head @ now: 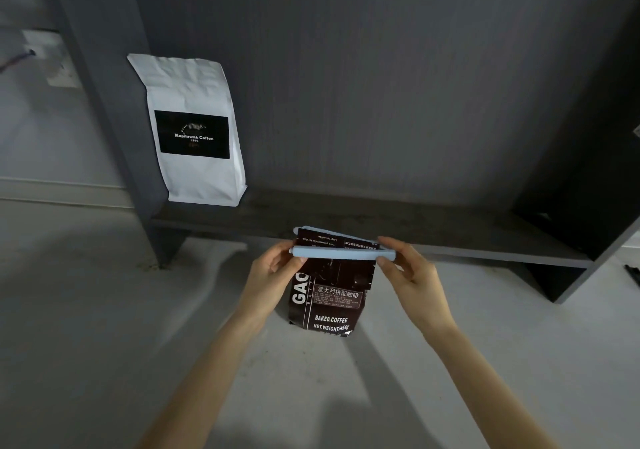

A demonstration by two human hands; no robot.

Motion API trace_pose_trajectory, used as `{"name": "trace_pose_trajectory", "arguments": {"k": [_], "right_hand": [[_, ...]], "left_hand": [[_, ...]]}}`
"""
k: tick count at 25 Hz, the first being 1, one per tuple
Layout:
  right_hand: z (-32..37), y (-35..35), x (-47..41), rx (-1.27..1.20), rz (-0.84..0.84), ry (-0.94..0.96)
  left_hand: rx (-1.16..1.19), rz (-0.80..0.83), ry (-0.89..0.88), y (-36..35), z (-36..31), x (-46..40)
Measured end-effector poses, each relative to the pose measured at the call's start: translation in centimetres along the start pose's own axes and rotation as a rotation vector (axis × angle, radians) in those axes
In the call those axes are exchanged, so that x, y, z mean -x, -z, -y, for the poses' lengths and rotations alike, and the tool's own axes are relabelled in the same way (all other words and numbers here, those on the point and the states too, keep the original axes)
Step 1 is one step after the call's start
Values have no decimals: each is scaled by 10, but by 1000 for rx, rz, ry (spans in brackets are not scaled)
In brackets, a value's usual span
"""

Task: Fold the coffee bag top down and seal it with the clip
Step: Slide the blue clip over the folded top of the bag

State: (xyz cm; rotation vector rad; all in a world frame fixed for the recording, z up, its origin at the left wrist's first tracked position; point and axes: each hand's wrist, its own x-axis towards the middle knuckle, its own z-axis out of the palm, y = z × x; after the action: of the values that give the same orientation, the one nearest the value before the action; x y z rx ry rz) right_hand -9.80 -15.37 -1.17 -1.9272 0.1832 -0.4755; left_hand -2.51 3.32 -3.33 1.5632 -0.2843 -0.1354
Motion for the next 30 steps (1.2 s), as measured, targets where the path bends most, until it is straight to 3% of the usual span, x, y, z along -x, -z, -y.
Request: {"name": "trace_pose_trajectory", "arguments": {"k": [12, 30], "right_hand": [[5, -21, 5, -241, -46, -94], [2, -18, 1, -119, -35, -74]], "left_hand": [[39, -32, -7, -5, 1, 5], [7, 24, -23, 0, -11, 11]]}}
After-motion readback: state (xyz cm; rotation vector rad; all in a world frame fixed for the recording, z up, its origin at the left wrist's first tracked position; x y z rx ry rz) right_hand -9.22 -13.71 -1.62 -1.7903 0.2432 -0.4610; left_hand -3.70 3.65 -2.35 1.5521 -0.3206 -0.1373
